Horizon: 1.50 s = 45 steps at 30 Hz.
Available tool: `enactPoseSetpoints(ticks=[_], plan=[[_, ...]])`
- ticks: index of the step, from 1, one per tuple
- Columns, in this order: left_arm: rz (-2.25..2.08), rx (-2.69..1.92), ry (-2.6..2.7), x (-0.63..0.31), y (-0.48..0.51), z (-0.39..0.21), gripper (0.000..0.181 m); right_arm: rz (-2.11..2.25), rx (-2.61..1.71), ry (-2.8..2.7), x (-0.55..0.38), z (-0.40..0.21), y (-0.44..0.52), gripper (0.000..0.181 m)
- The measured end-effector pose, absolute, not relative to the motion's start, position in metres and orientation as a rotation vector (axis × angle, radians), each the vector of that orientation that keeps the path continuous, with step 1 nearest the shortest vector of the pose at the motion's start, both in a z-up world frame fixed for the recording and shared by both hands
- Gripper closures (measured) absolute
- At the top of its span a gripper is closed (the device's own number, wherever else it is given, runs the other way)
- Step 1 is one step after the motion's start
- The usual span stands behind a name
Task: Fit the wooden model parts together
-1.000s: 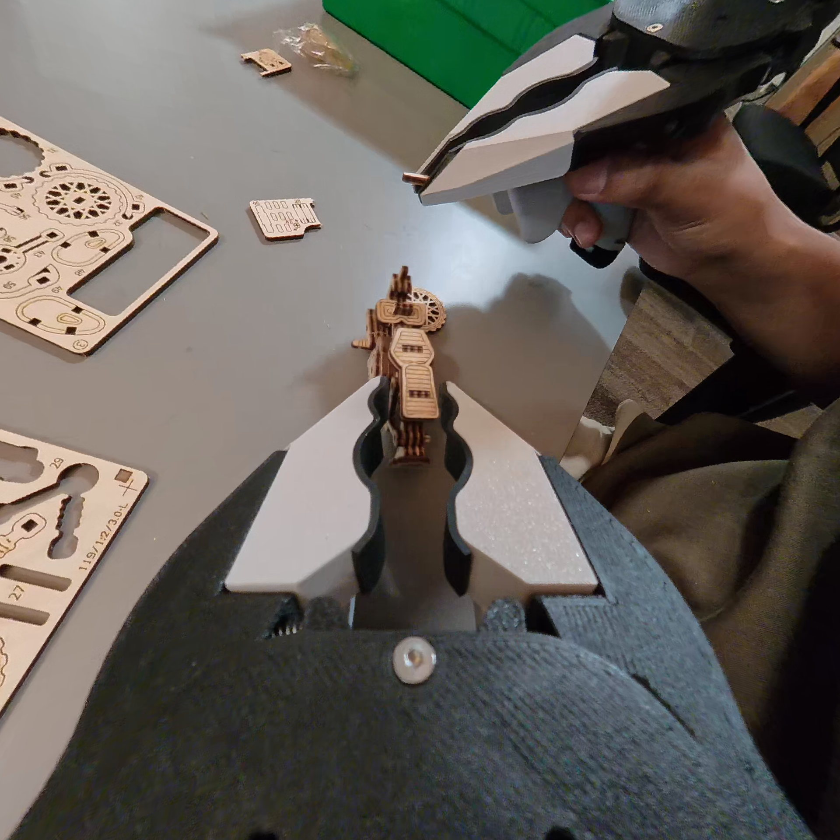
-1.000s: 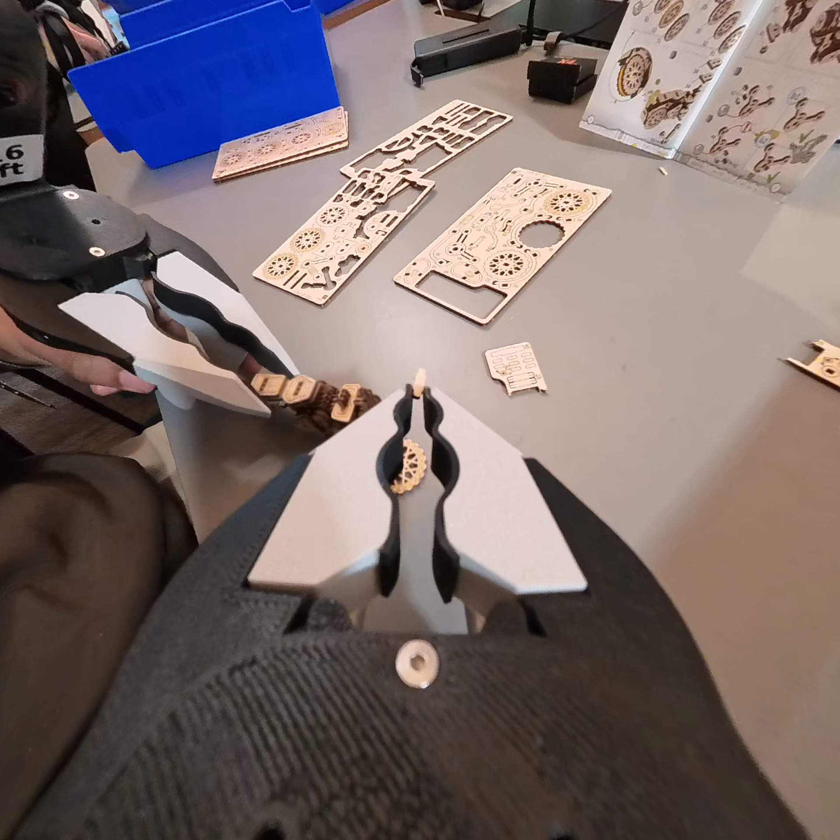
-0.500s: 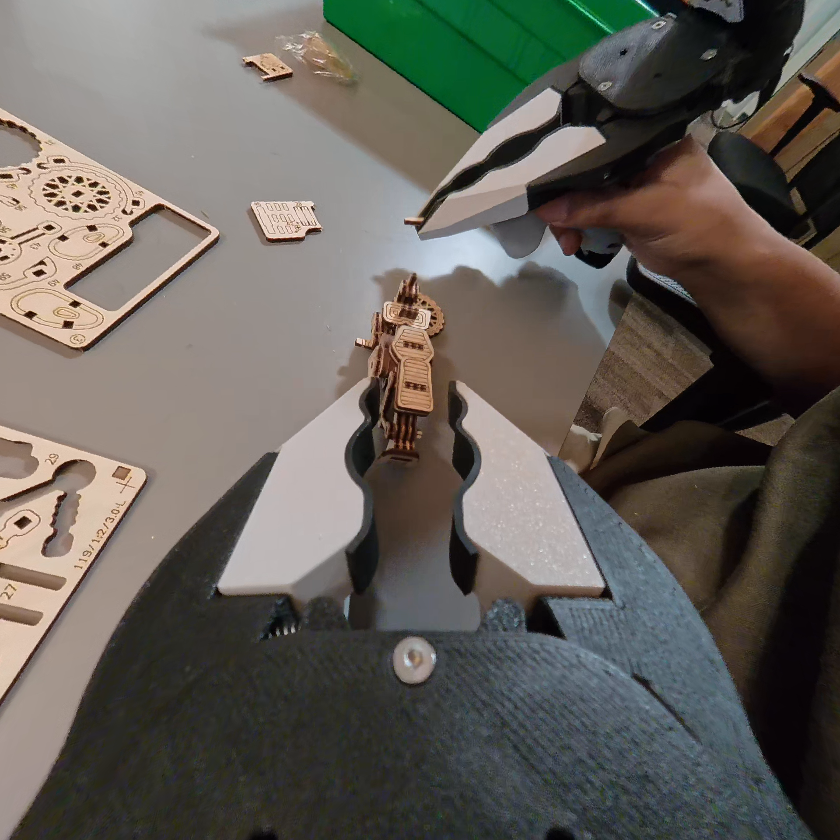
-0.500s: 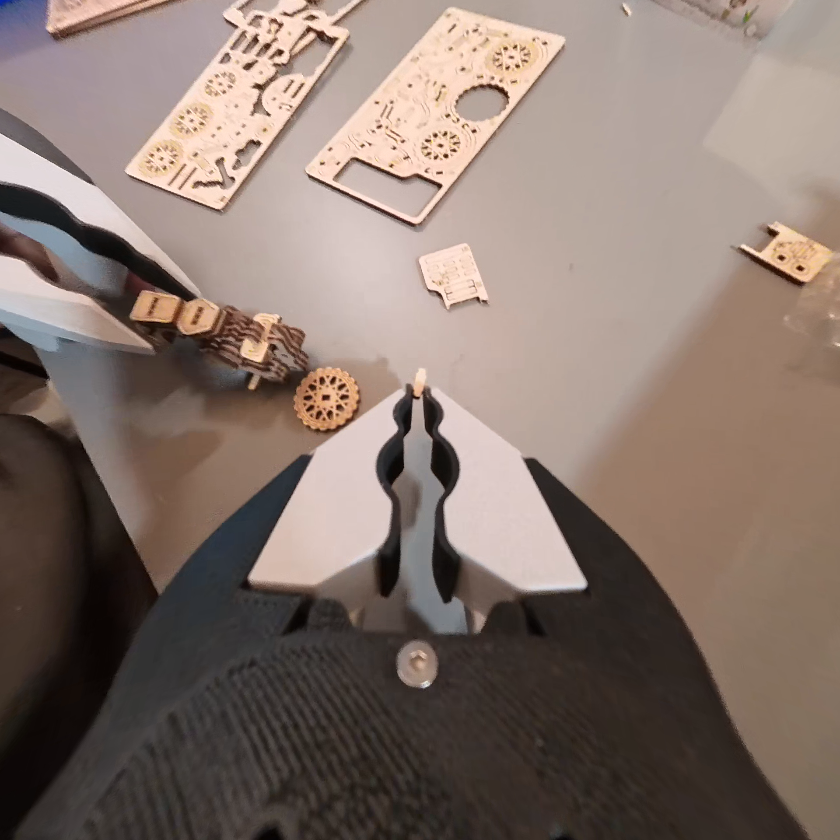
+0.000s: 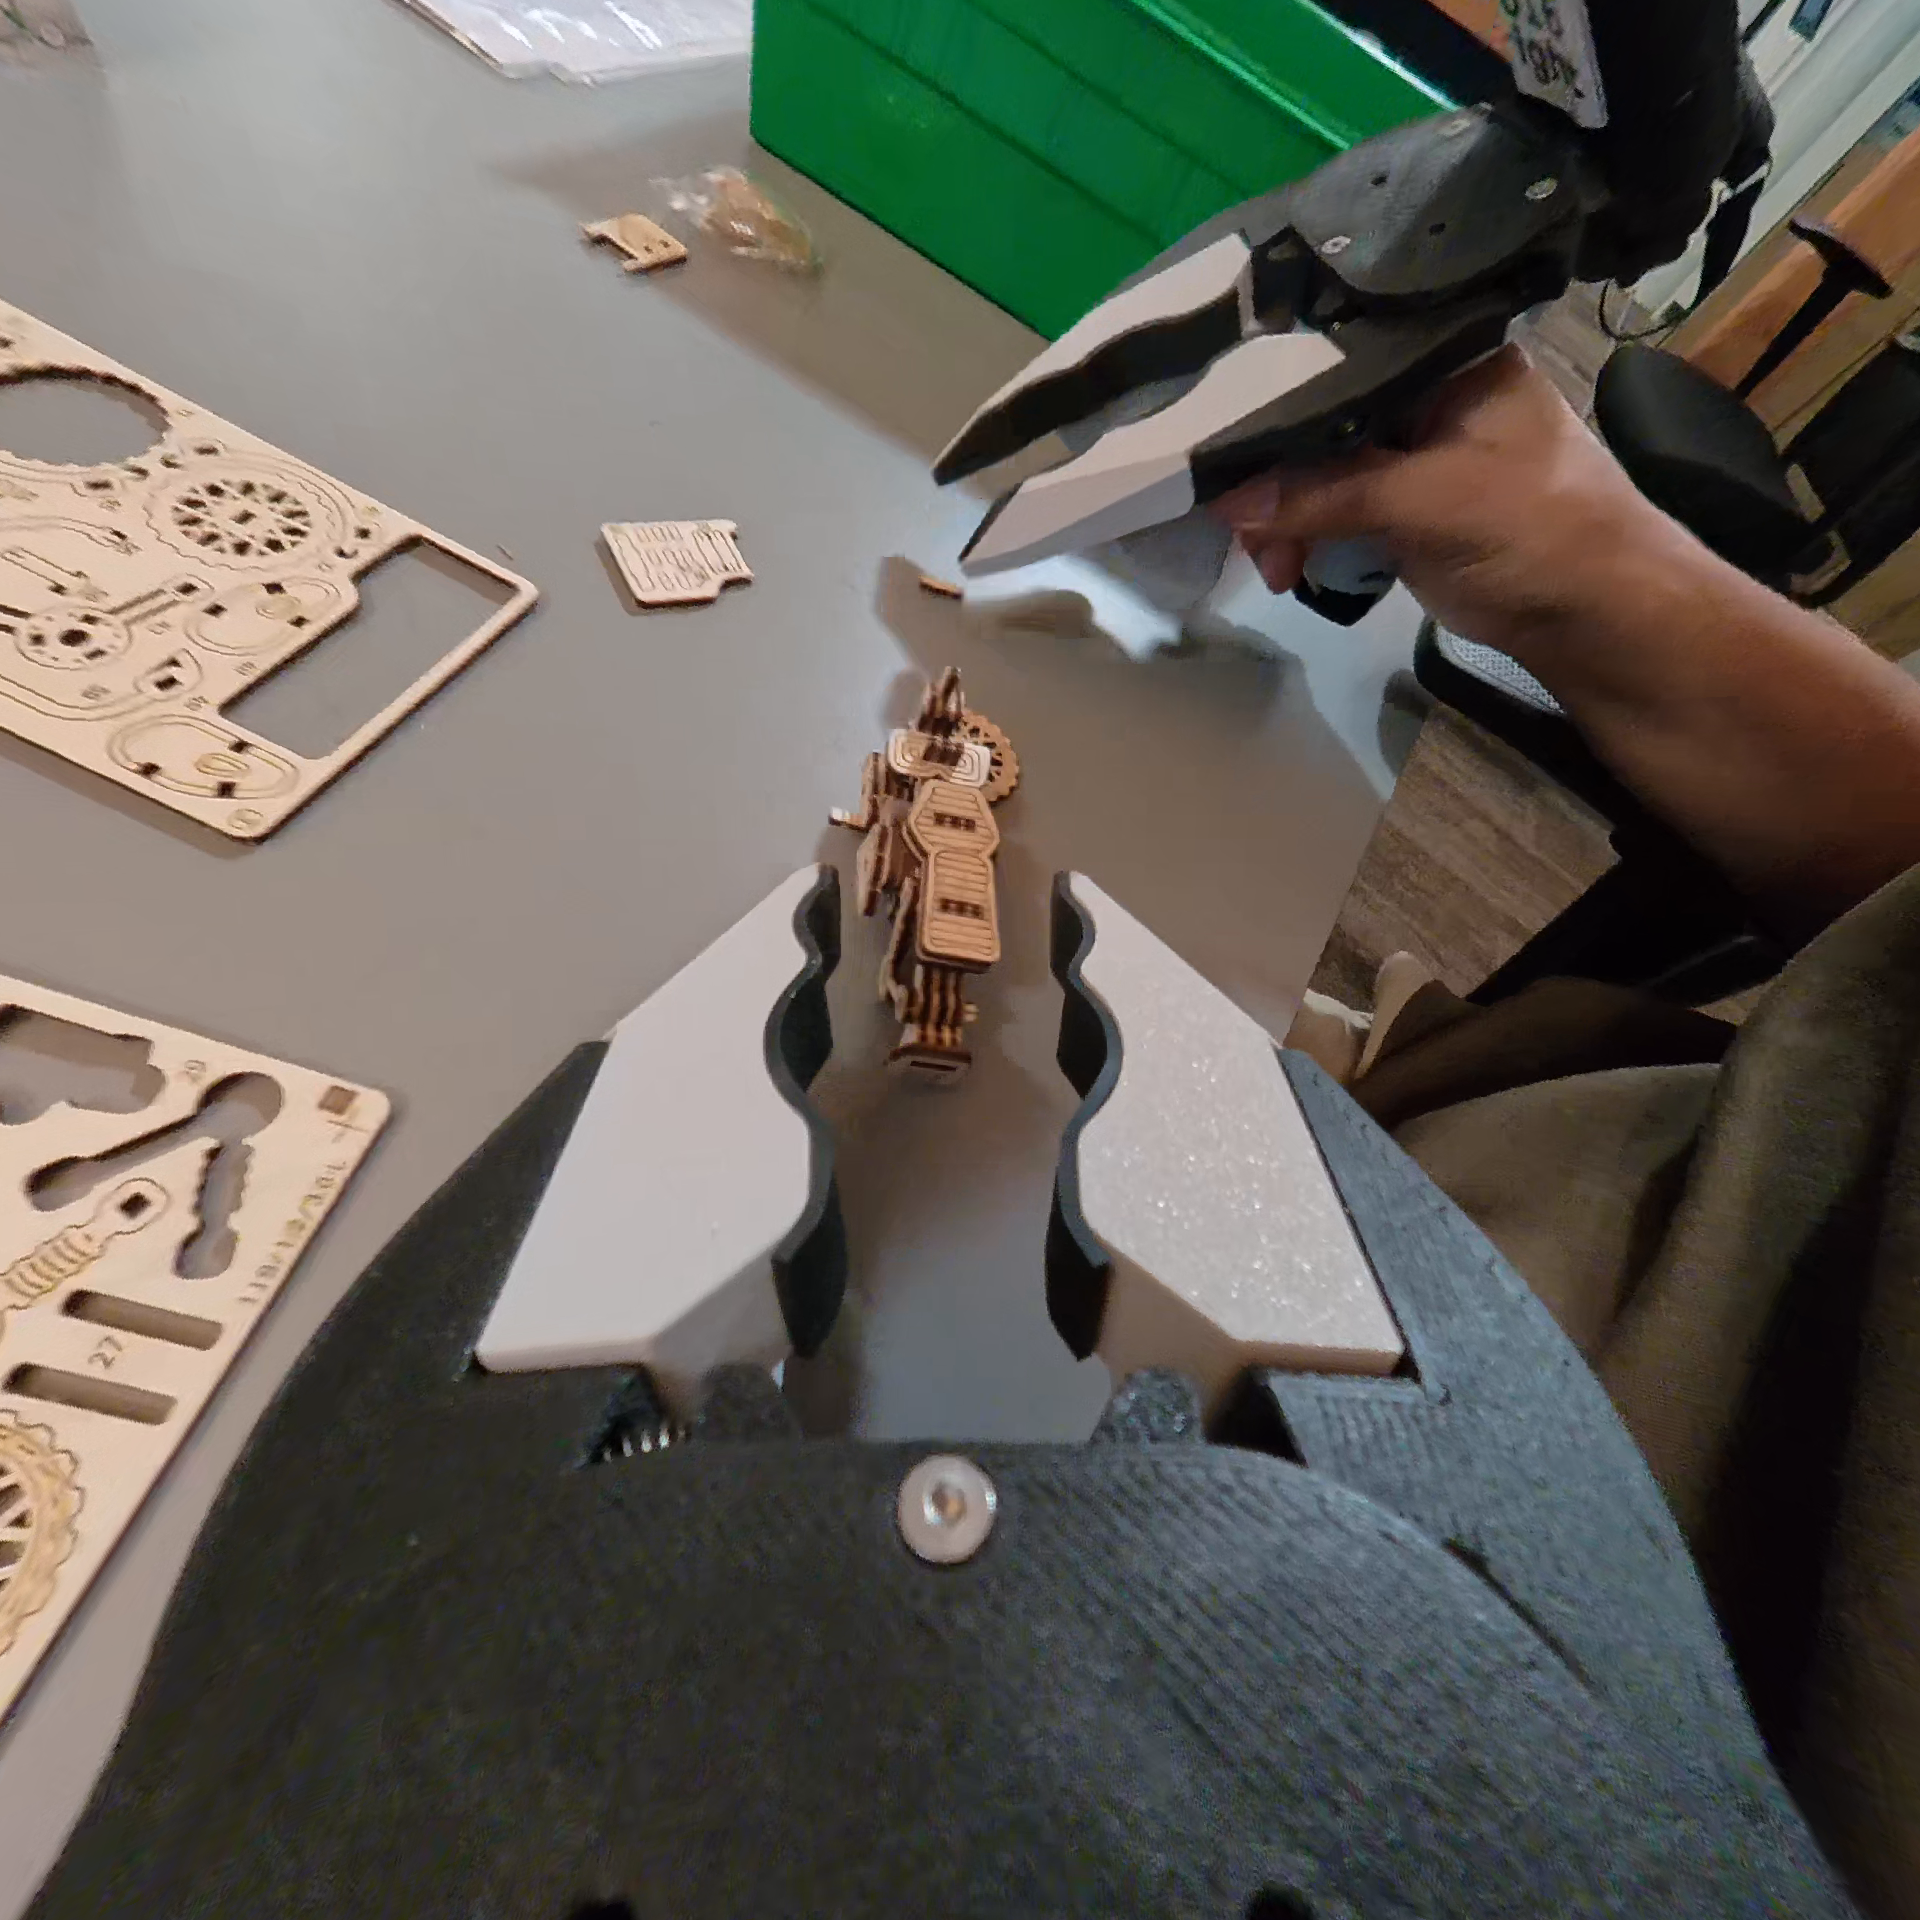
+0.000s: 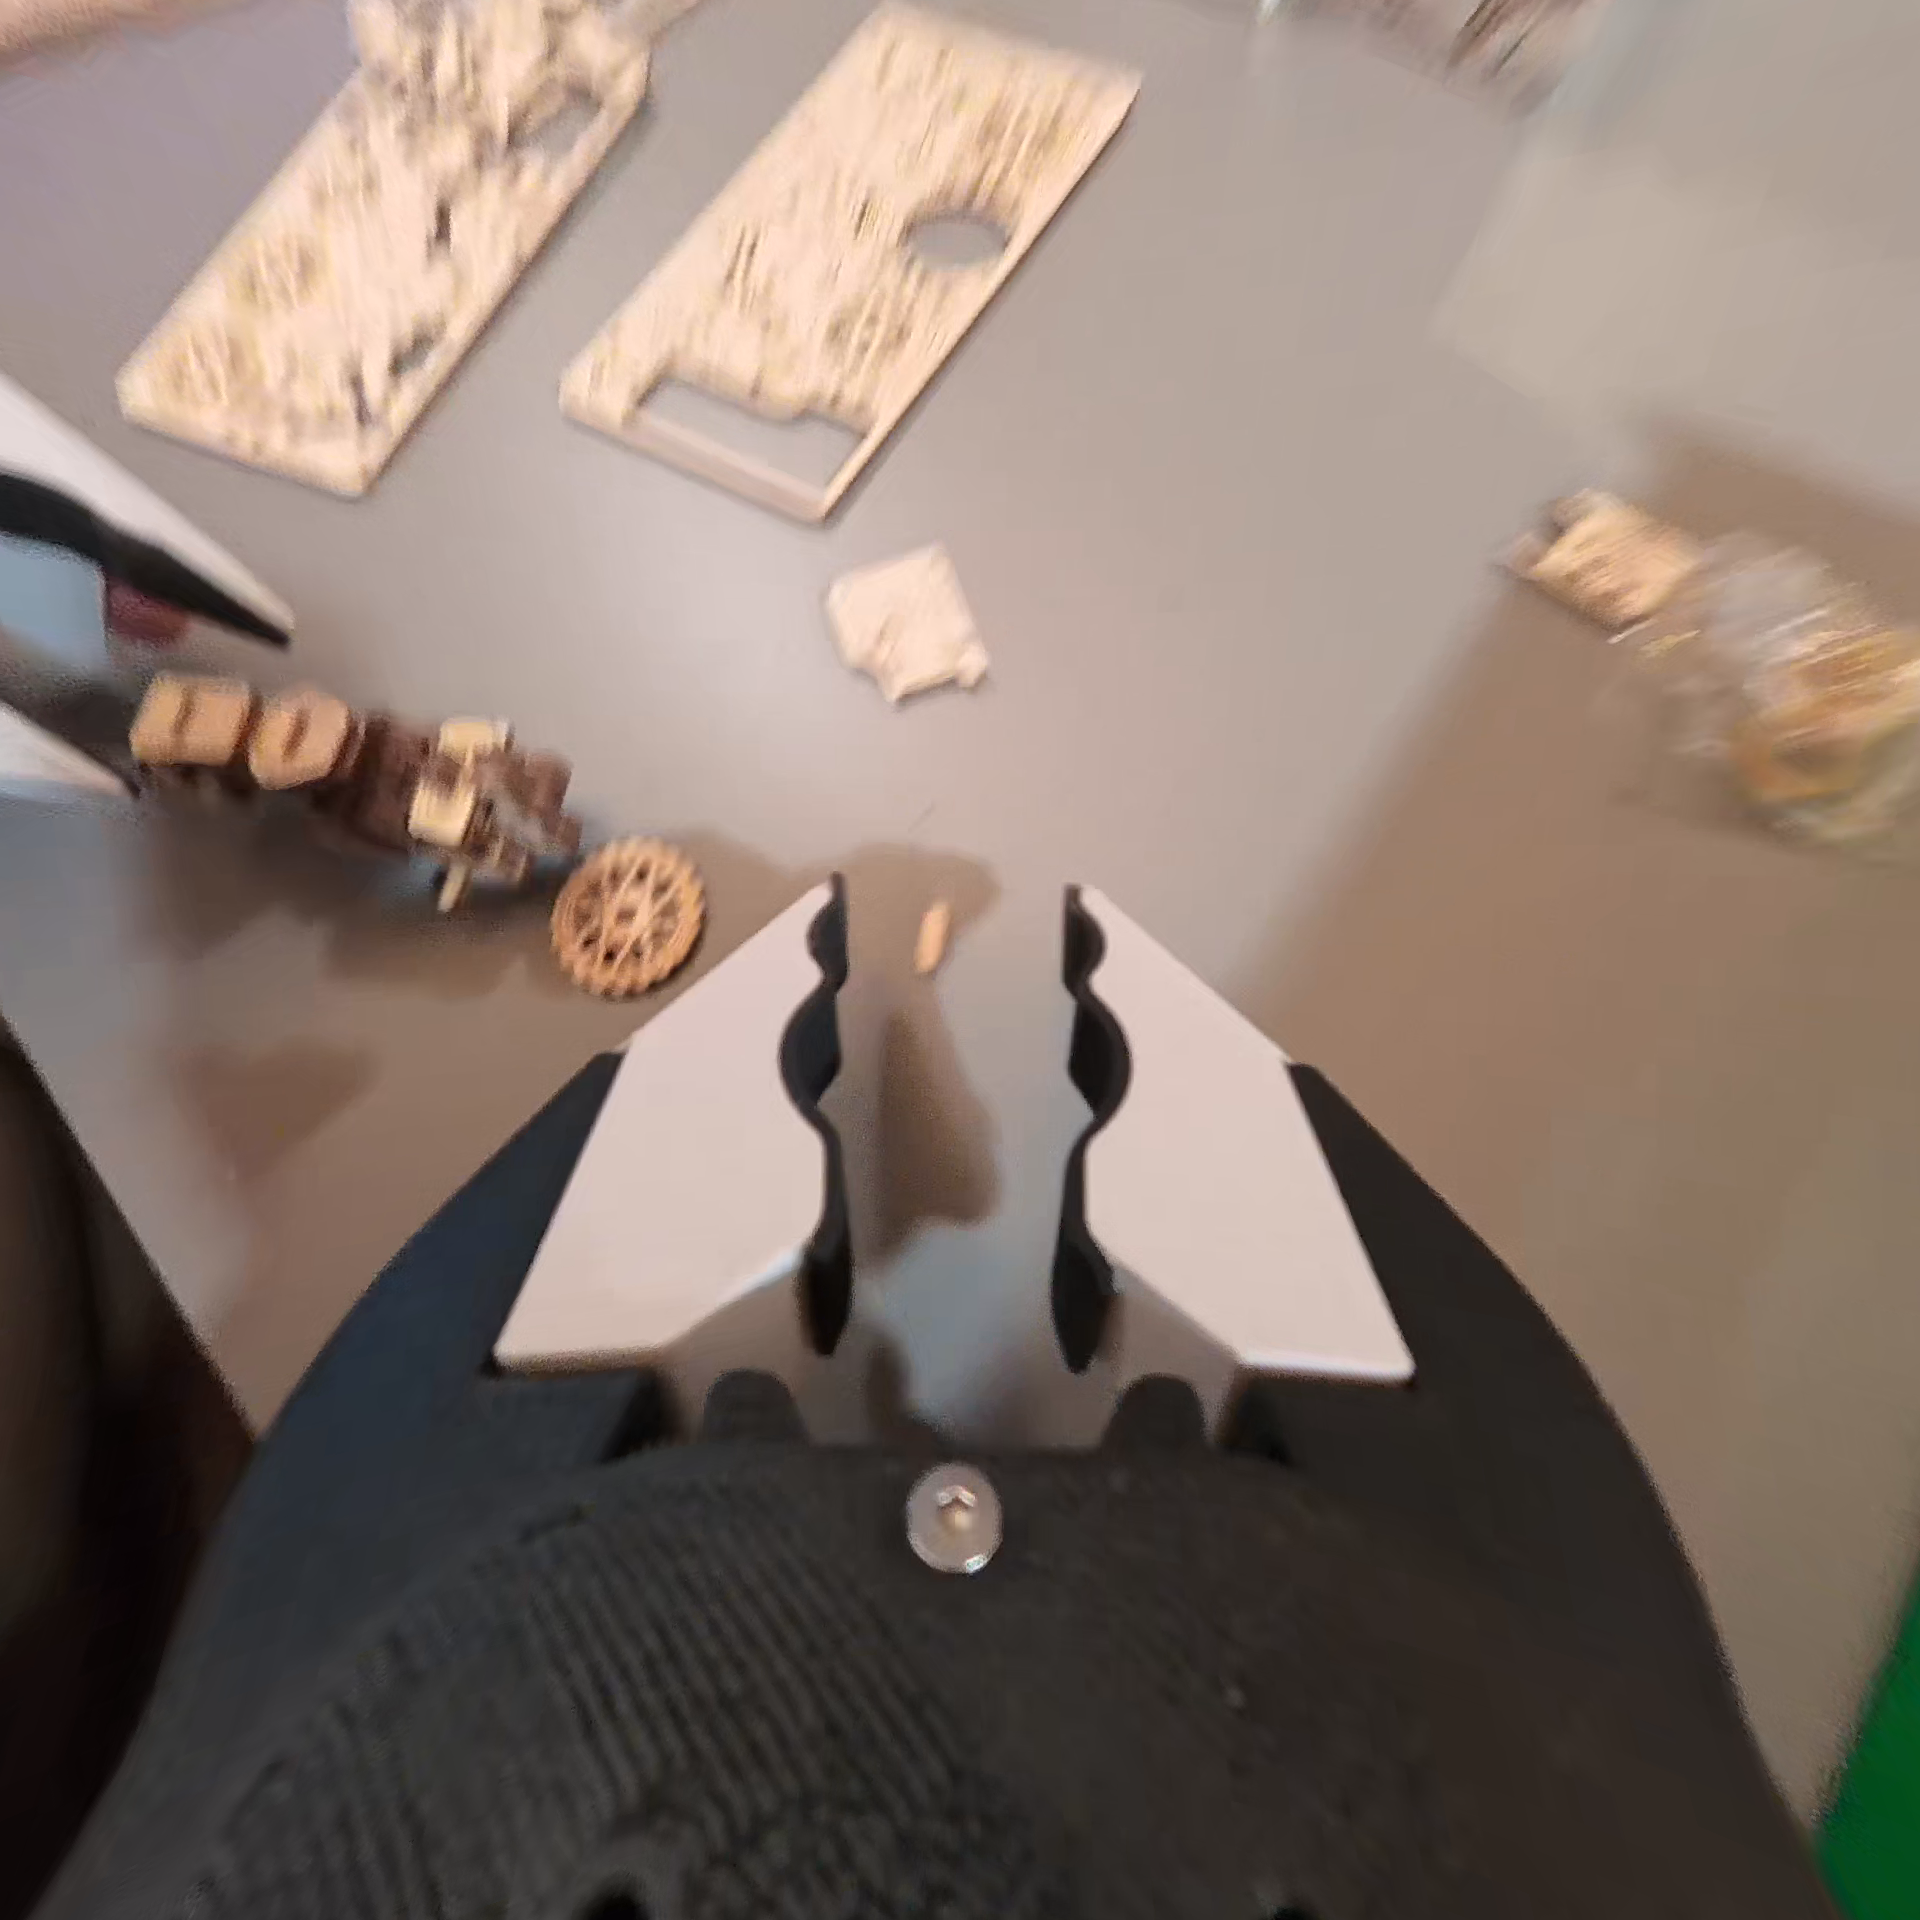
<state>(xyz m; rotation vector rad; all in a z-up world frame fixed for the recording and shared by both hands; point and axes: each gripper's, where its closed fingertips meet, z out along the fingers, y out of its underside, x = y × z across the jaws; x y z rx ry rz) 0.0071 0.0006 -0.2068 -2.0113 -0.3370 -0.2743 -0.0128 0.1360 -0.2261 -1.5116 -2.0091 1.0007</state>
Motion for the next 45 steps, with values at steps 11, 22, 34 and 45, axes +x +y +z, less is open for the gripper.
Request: enactPoseSetpoints(ticks=[11, 22, 34, 45], plan=[[-0.339, -1.812, -0.45, -0.02, -0.012, -0.177, 0.138, 0.654, -1.459, -1.676, -0.089, -0.21, 0.263, 0.128], [-0.217, -1.702, -0.4, -0.027, -0.017, -0.155, 0.141, 1.271, -1.063, -1.71, -0.083, -0.106, 0.148, 0.181], [-0.331, -1.352, -0.407, -0.03, -0.041, -0.094, 0.16, 2.077, -0.965, -1.964, -0.032, -0.108, -0.036, 0.181], [-0.441, -1.348, -0.492, -0.043, -0.044, -0.104, 0.181, 1.998, -0.896, -1.92, -0.035, -0.111, -0.033, 0.157]])
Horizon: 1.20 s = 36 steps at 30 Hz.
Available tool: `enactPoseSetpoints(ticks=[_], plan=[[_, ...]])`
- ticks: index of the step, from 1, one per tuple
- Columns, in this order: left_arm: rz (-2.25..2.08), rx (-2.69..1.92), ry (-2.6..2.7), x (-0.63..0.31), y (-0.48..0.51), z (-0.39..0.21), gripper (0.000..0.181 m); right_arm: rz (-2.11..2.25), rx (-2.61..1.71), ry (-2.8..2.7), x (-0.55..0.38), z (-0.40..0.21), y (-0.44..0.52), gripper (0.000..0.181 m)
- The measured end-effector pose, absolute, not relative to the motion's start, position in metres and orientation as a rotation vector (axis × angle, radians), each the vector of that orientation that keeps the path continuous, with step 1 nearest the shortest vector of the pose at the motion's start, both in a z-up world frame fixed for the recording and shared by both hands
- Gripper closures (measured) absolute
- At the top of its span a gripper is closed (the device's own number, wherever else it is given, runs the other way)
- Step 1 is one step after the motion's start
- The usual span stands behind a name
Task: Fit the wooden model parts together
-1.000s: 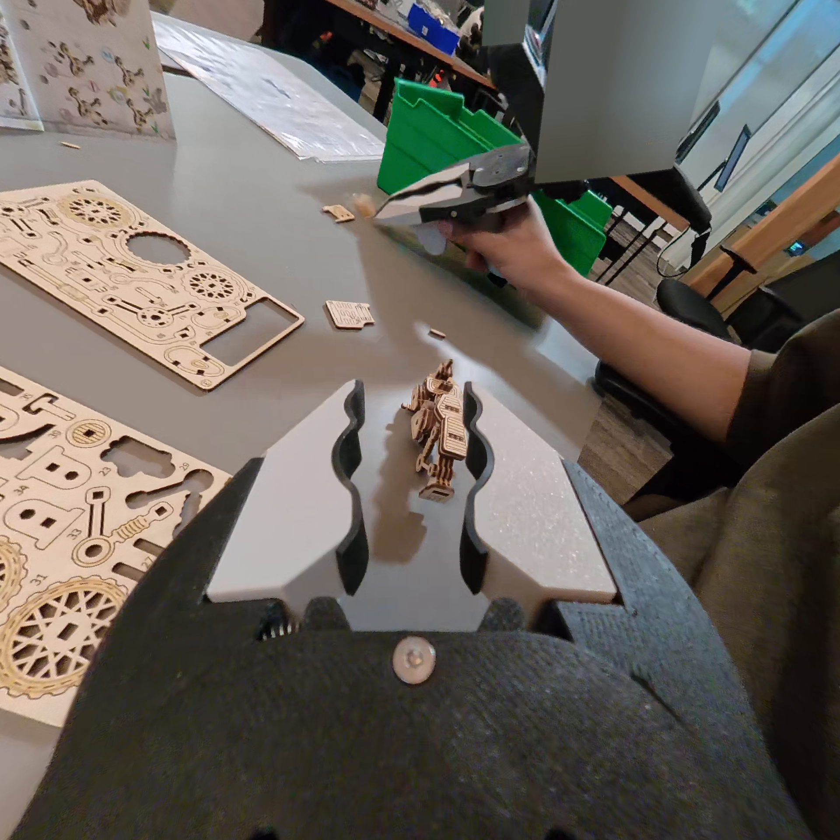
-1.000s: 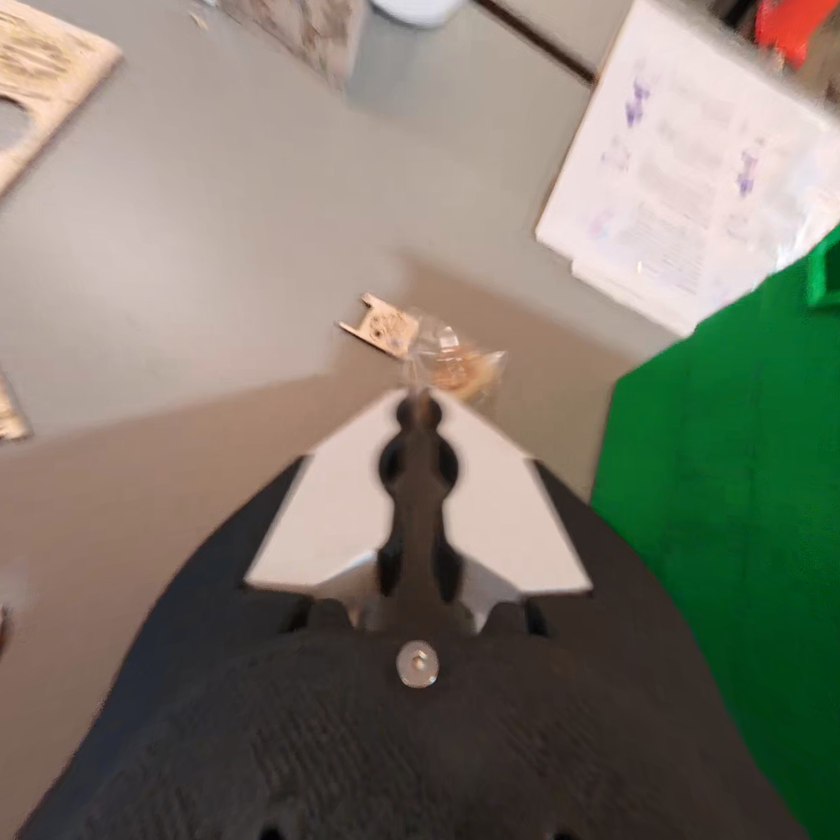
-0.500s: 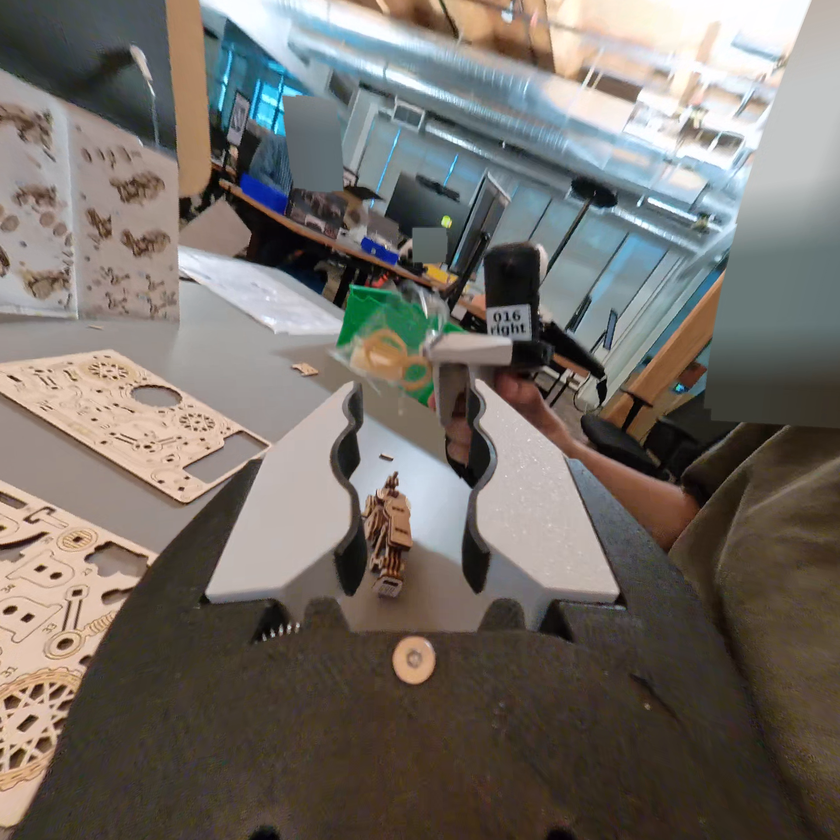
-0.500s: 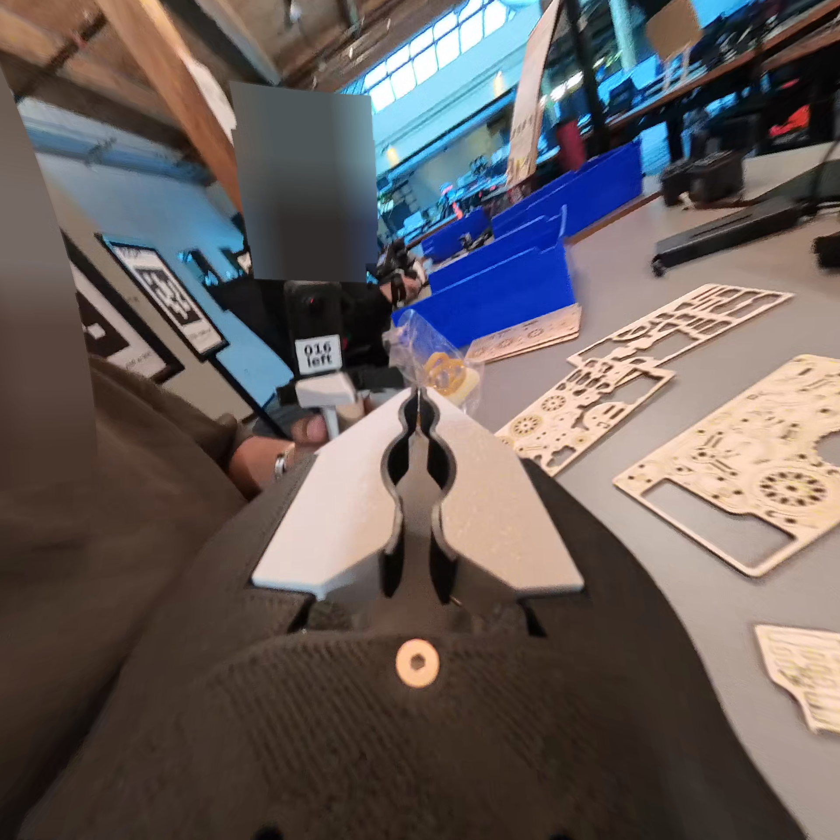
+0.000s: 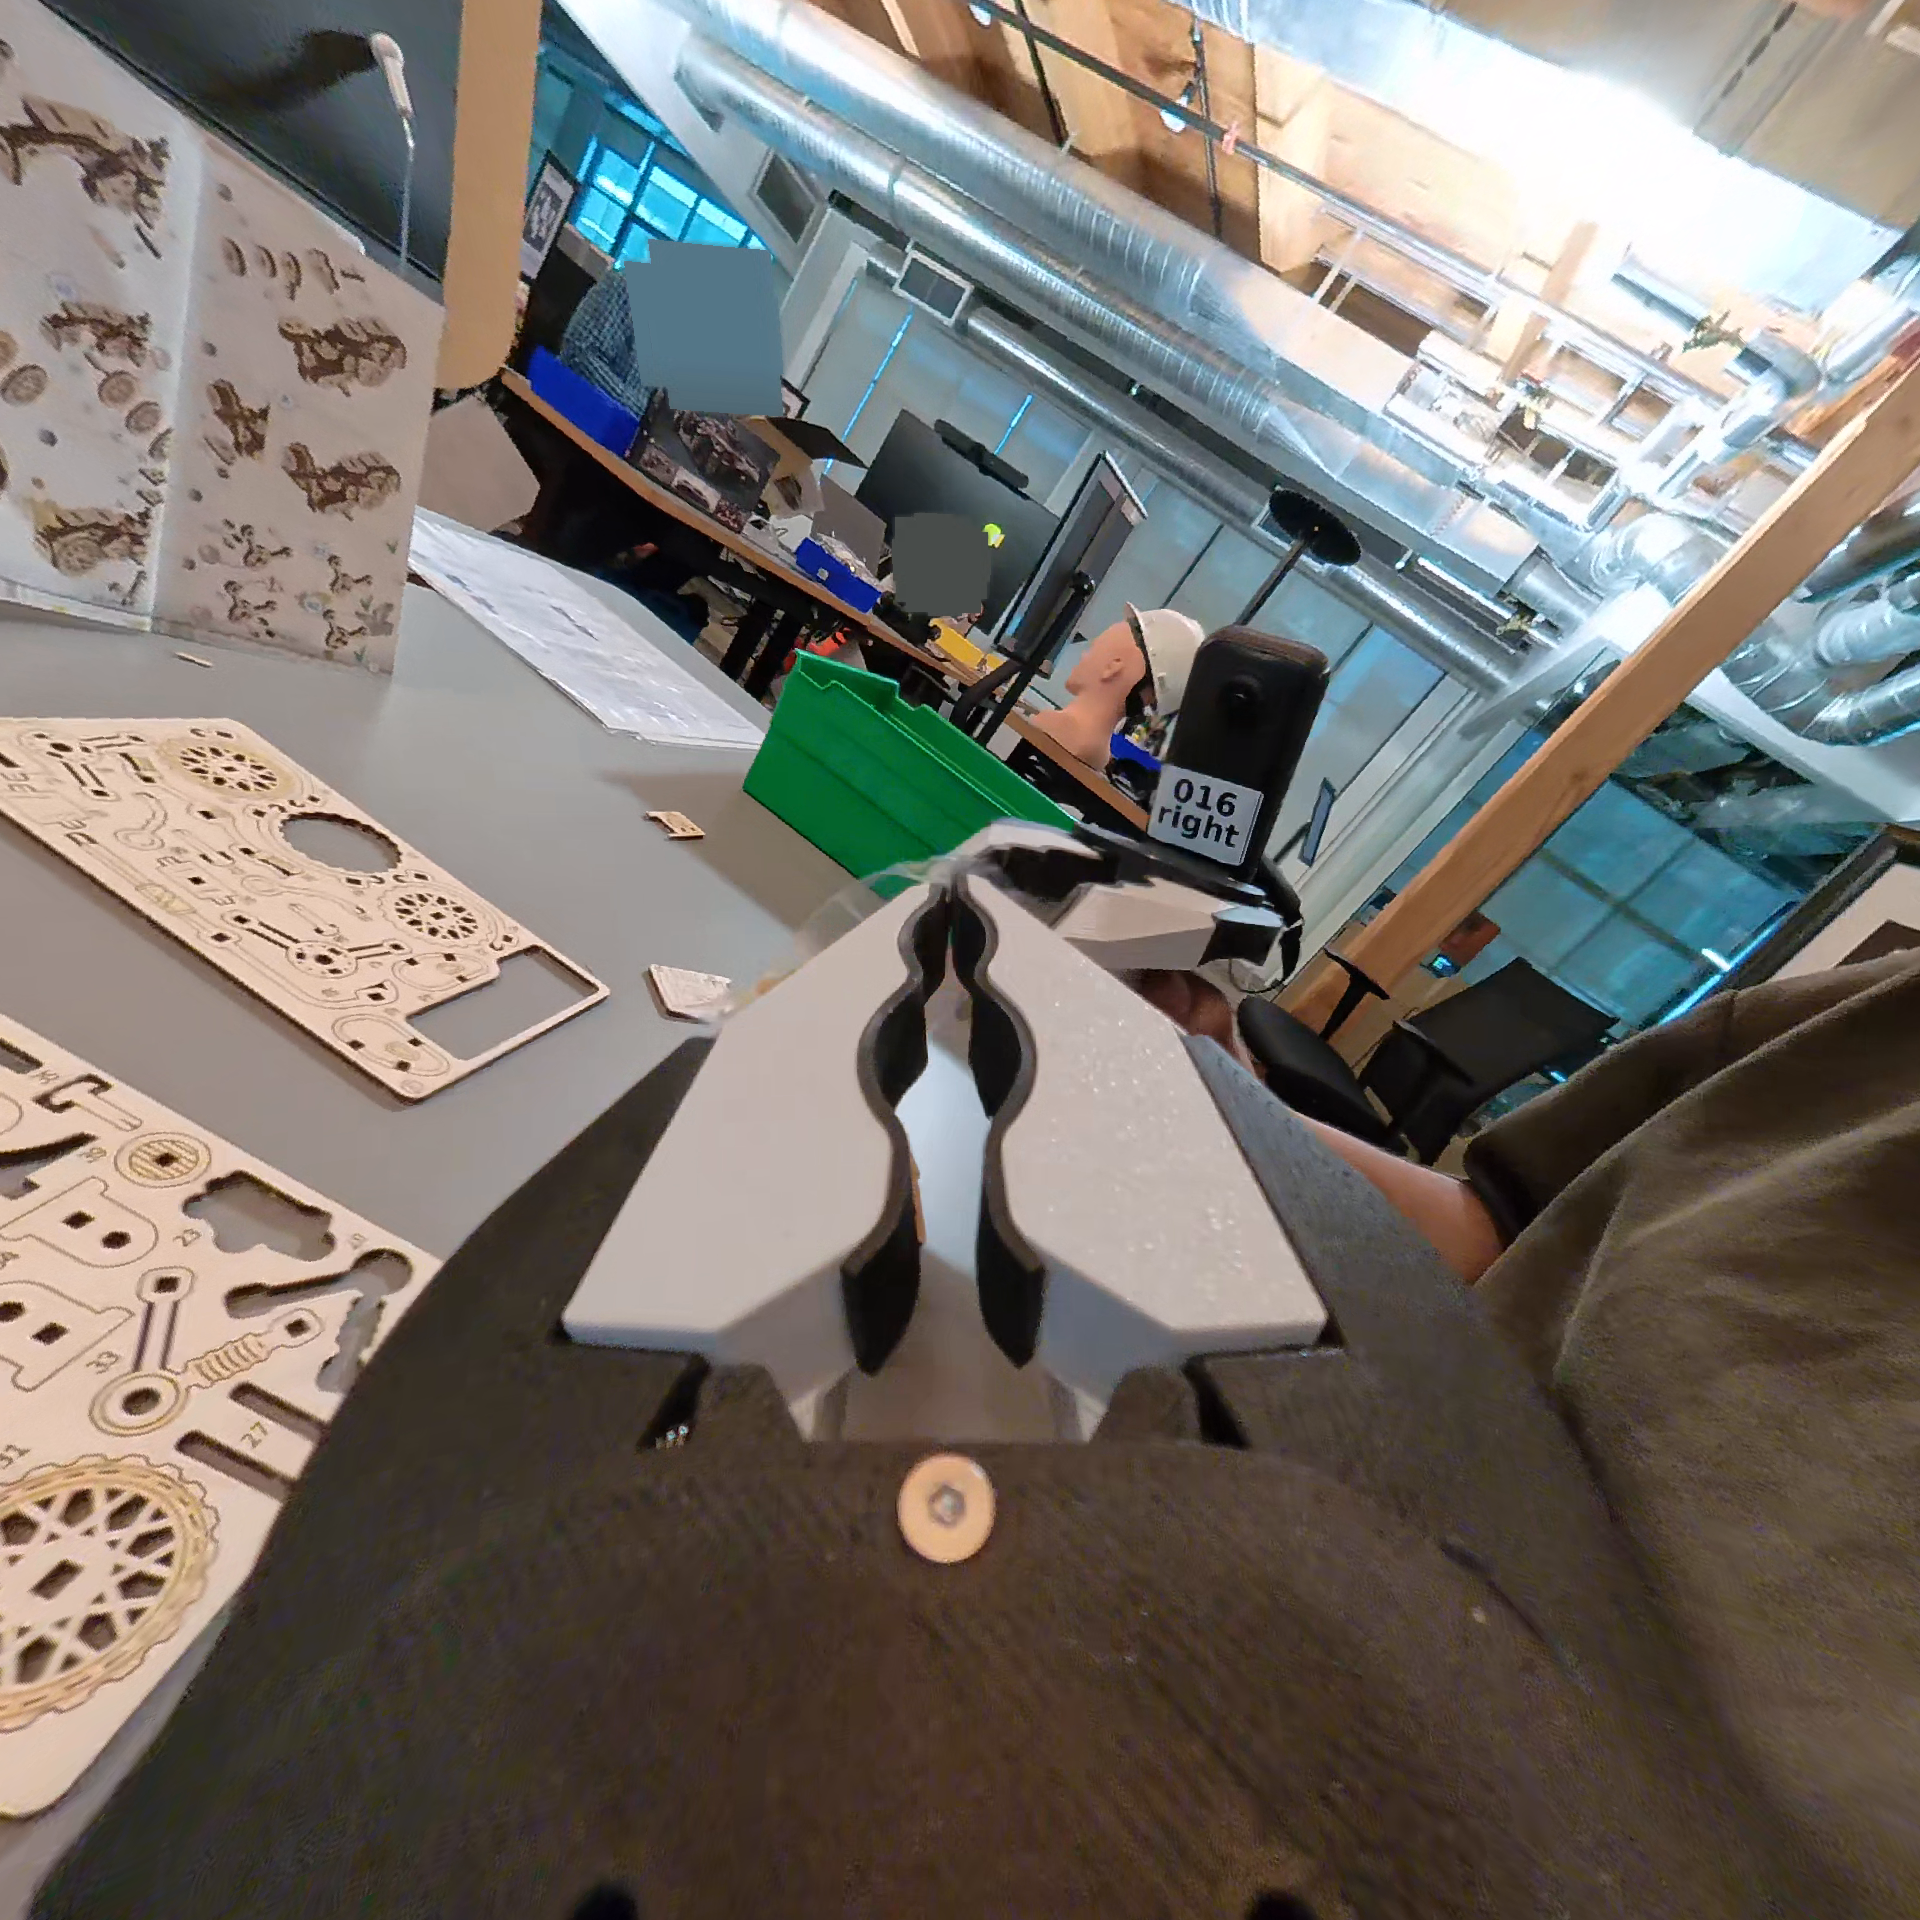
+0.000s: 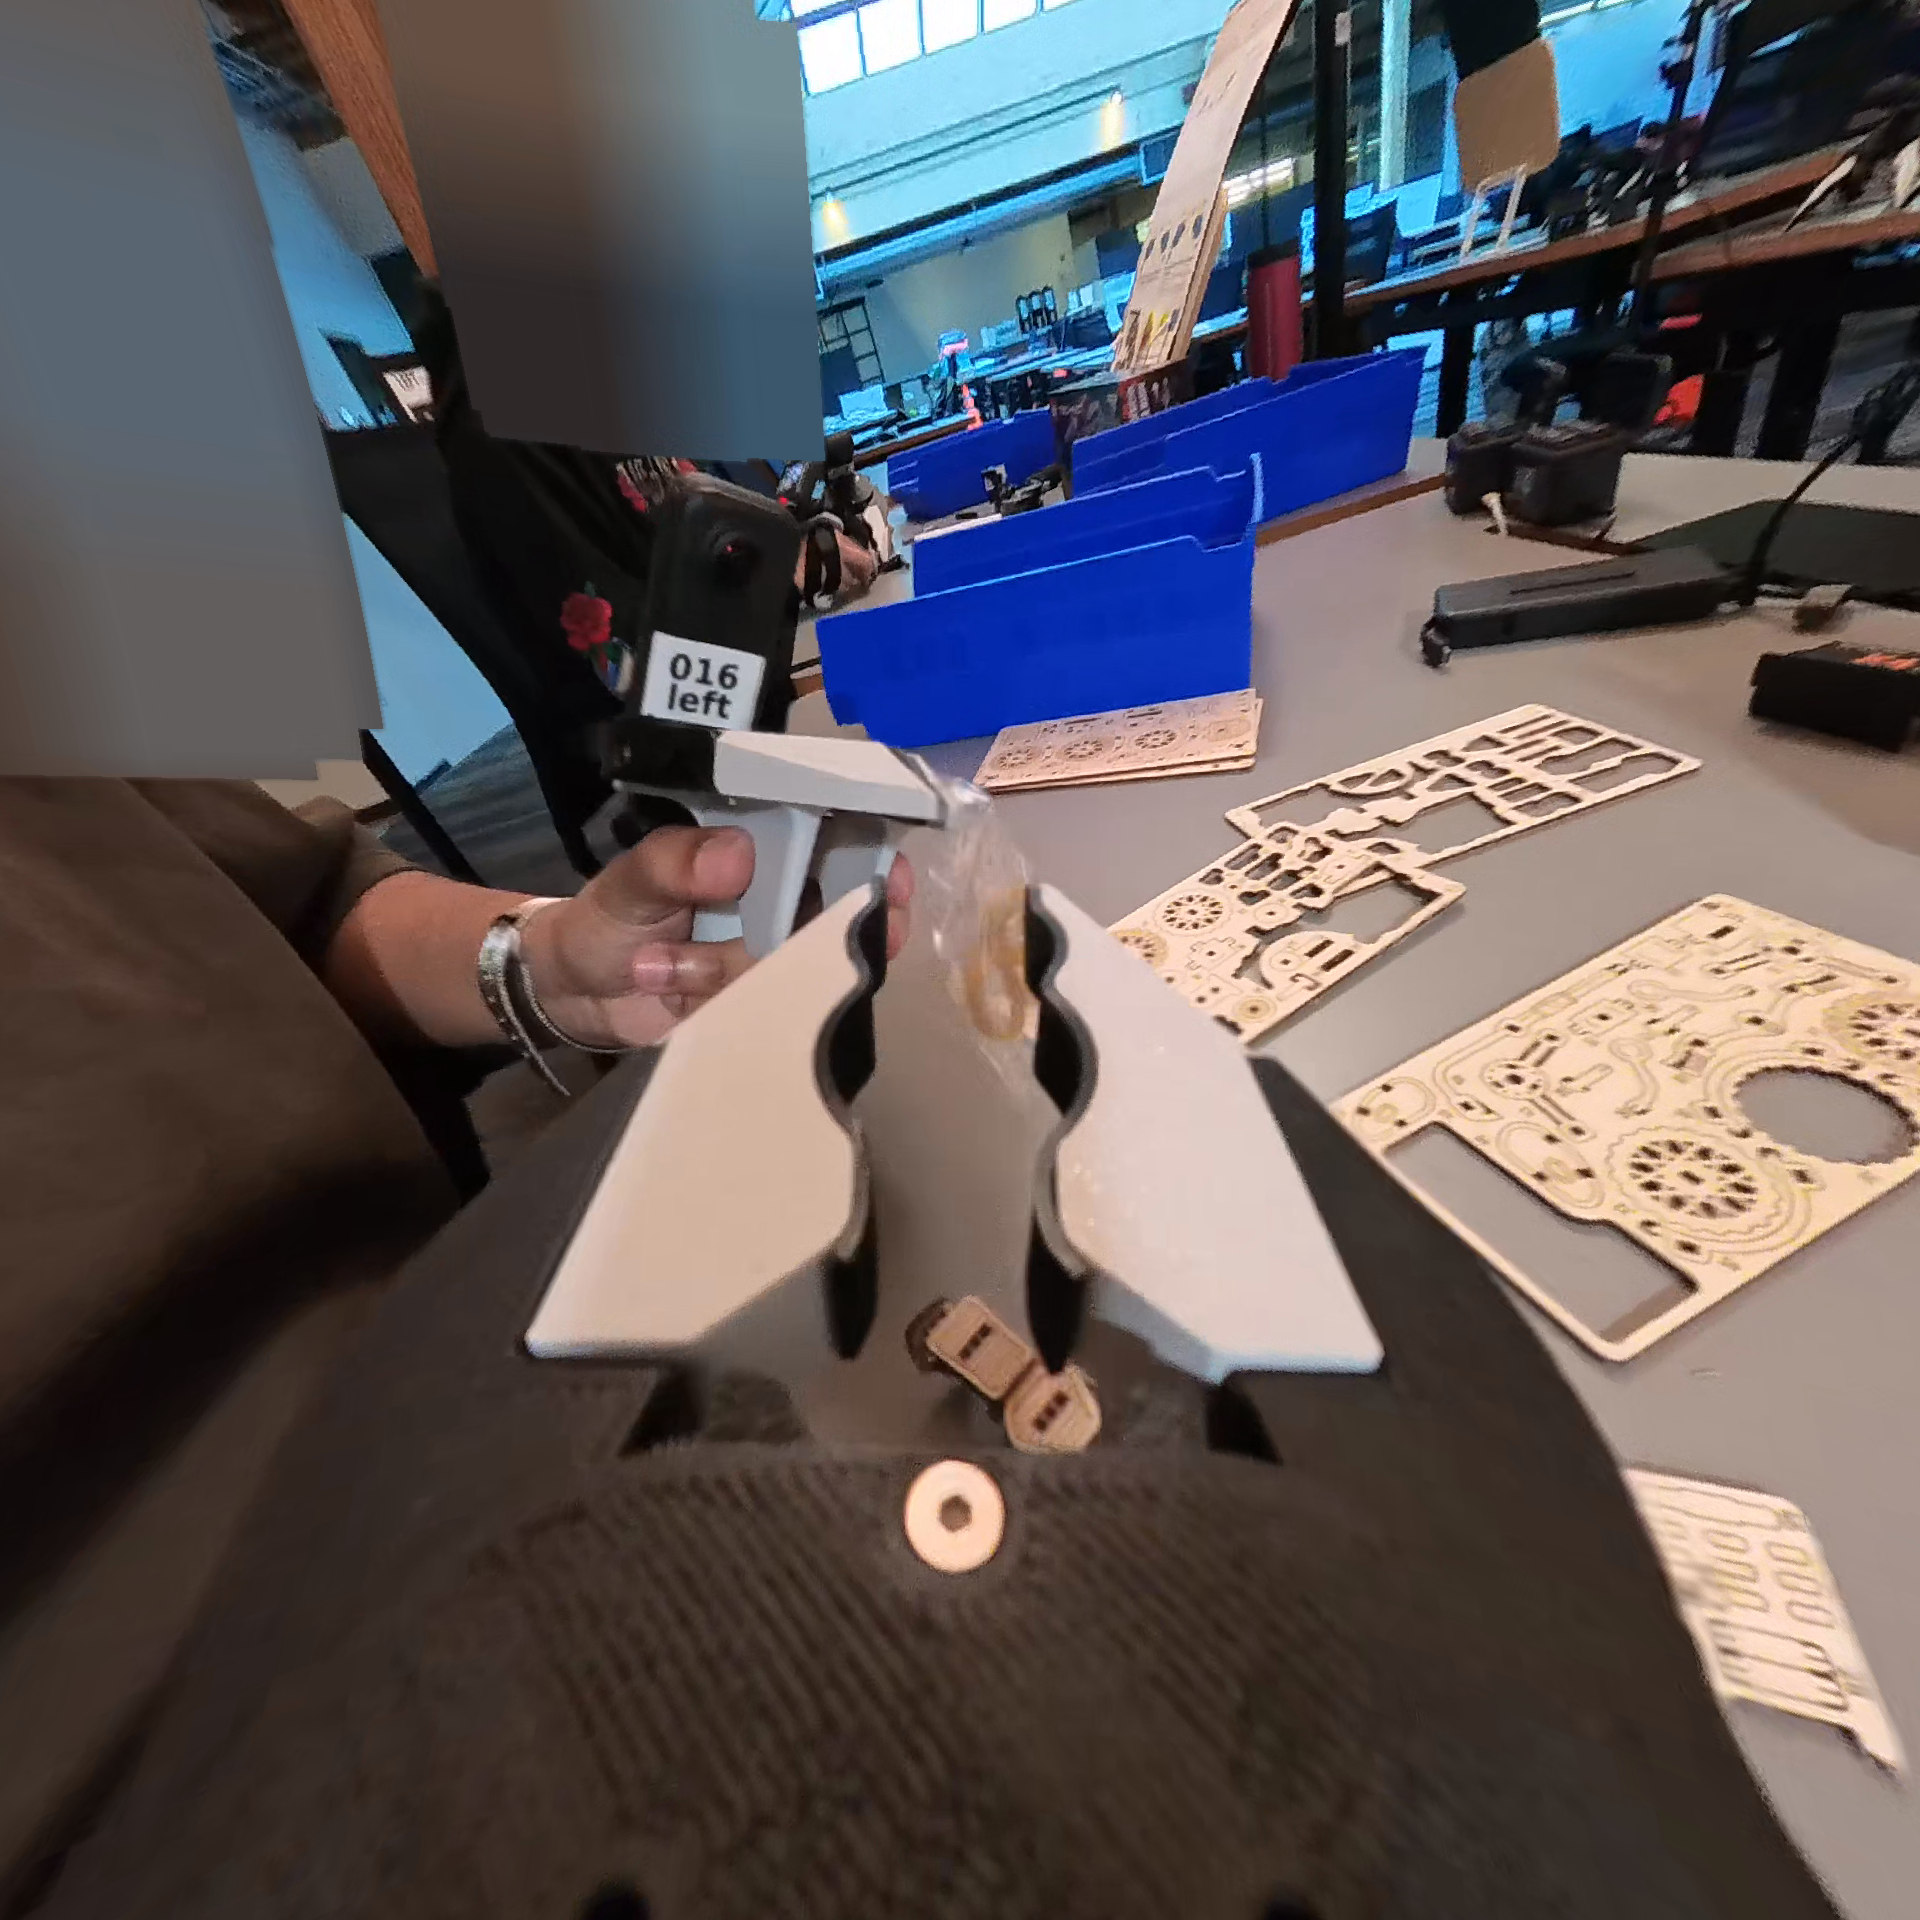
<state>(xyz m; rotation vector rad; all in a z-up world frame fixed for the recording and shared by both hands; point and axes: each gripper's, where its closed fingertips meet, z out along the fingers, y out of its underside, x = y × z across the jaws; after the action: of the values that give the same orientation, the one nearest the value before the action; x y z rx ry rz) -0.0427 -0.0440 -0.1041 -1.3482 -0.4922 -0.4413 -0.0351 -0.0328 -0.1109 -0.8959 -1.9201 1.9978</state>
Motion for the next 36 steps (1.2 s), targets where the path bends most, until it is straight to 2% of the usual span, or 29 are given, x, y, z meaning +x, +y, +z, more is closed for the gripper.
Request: enactPoseSetpoints(ticks=[4, 9, 14, 20, 22, 23, 26, 29, 33, 36], plan=[[-0.518, -1.338, -0.498, -0.036, -0.04, -0.106, 0.181, 1.73, -0.777, -1.99, -0.037, -0.123, -0.033, 0.162], [-0.575, -1.328, -0.548, -0.037, -0.038, -0.11, 0.181, 1.37, -0.561, -1.922, -0.038, -0.118, -0.035, 0.154], [-0.603, -1.335, -0.541, -0.032, -0.035, -0.113, 0.181, 0.974, -0.434, -1.878, -0.049, -0.127, -0.029, 0.181], [-0.488, -1.319, -0.569, -0.047, -0.041, -0.114, 0.18, 1.187, -0.624, -1.883, -0.051, -0.121, -0.024, 0.181], [-0.438, -1.306, -0.596, -0.054, -0.043, -0.115, 0.146, 1.344, -0.745, -1.855, -0.051, -0.114, -0.019, 0.181], [-0.428, -1.315, -0.603, -0.055, -0.043, -0.116, 0.136, 1.435, -0.803, -1.839, -0.051, -0.111, -0.017, 0.181], [-0.447, -1.378, -0.586, -0.049, -0.035, -0.123, 0.129, 1.727, -0.901, -1.772, -0.045, -0.096, -0.016, 0.181], [-0.531, -1.395, -0.548, -0.035, -0.027, -0.125, 0.138, 1.977, -0.975, -1.727, -0.04, -0.086, -0.018, 0.181], [-0.557, -1.331, -0.495, -0.031, -0.032, -0.113, 0.177, 2.125, -1.054, -1.698, -0.039, -0.087, -0.018, 0.181], [-0.538, -1.316, -0.483, -0.034, -0.036, -0.111, 0.181, 2.139, -1.08, -1.725, -0.04, -0.092, -0.02, 0.181]])
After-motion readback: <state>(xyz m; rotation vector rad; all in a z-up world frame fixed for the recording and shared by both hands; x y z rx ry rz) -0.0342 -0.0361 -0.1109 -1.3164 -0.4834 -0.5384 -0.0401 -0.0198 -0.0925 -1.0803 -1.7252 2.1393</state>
